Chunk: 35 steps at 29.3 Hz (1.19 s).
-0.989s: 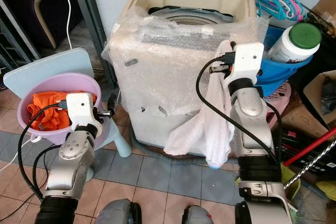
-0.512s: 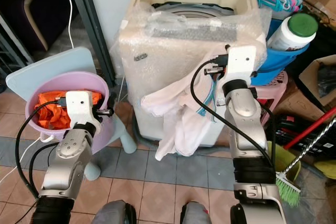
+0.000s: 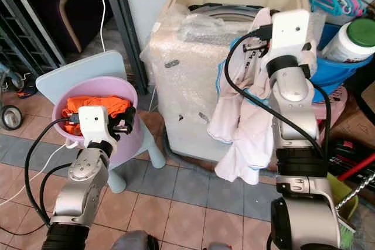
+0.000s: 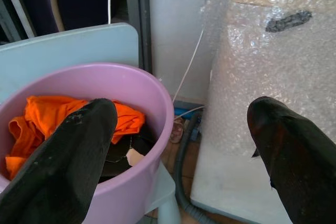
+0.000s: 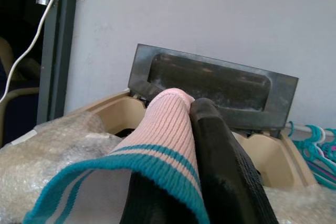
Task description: Clothes washing
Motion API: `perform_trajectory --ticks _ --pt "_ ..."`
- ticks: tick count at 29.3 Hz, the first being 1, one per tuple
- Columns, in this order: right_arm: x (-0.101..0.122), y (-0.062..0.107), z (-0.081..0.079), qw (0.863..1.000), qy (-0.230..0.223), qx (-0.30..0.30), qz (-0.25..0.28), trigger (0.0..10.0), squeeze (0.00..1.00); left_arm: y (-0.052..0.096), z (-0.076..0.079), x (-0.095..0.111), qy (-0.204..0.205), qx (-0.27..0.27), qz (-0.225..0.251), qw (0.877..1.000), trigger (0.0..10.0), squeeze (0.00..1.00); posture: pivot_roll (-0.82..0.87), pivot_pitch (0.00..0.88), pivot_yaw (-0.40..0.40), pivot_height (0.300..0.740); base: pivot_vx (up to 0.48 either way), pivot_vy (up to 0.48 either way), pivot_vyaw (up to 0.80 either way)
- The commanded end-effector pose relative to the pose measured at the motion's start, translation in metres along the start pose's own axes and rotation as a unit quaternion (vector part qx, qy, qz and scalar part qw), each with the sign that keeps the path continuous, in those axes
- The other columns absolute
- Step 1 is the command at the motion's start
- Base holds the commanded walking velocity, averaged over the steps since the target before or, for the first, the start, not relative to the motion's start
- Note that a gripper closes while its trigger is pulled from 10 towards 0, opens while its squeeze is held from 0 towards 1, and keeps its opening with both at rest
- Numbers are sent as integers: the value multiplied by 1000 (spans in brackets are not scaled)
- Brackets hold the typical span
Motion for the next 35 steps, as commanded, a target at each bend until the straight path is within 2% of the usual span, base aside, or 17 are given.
perform_trajectory --ticks 1,5,10,11,14,17,21,23,25,32,33,34,35 --pt "13 -5 -1 999 12 12 30 10000 0 -2 1 2 -2 -2 2 1000 10000 0 -42 84 38 740 450 0 0" --pt "19 -11 -8 999 2 26 45 10000 0 0 1 0 1 1 1 1000 10000 0 -36 82 33 740 458 0 0" --pt "27 -20 -10 998 2 21 55 10000 0 1 2 -3 2 0 -3 1000 10000 0 -43 81 34 740 465 0 0" --pt "34 -28 -8 998 -2 13 64 10000 0 1 3 -4 3 0 -5 1000 10000 0 -44 80 33 740 469 0 0" --pt "46 -36 -6 997 4 9 81 10000 0 -1 4 -5 9 3 -12 1000 10000 0 -42 79 32 740 463 0 0" --pt "63 -44 -10 994 5 28 107 10000 0 -2 5 -5 11 4 -11 1000 10000 0 -46 77 27 740 435 0 0" --pt "73 -52 -13 992 6 47 120 10000 0 -2 6 -5 14 7 -10 1000 10000 0 -48 77 23 740 426 65 0" --pt "79 -56 -11 991 5 49 124 10000 0 -2 6 -6 15 8 -10 1000 10000 0 -49 77 23 740 390 281 0" --pt "96 -70 -1 990 -5 44 137 10000 0 -1 7 -8 16 11 -15 1000 10000 0 -53 76 21 740 261 272 0" --pt "113 -80 6 987 -17 45 153 10000 0 -2 6 -9 14 16 -18 1000 10000 0 -49 74 11 740 109 108 0" --pt "118 -83 1 985 -27 60 159 10000 0 -2 4 -9 12 22 -16 1000 10000 0 -49 73 5 740 0 0 0" --pt "122 -86 -8 983 -16 82 161 10000 0 -2 3 -9 11 26 -16 999 10000 0 -45 72 0 740 0 0 0" --pt "122 -86 -8 983 -16 82 161 10000 0 -2 3 -9 11 26 -16 999 10000 0 -45 72 0 740 0 0 0"
Point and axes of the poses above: a point about 5 cm out from each wrist's last joint towards the gripper, its own y axis pointing back from the gripper into the wrist, its own x axis along the axis of the wrist's last joint, z = x × y, the point moved 3 cm from there along -y, pointing out of the wrist towards the gripper, and after that the axes turned 7 degrees about y, right-handed, at the moved point
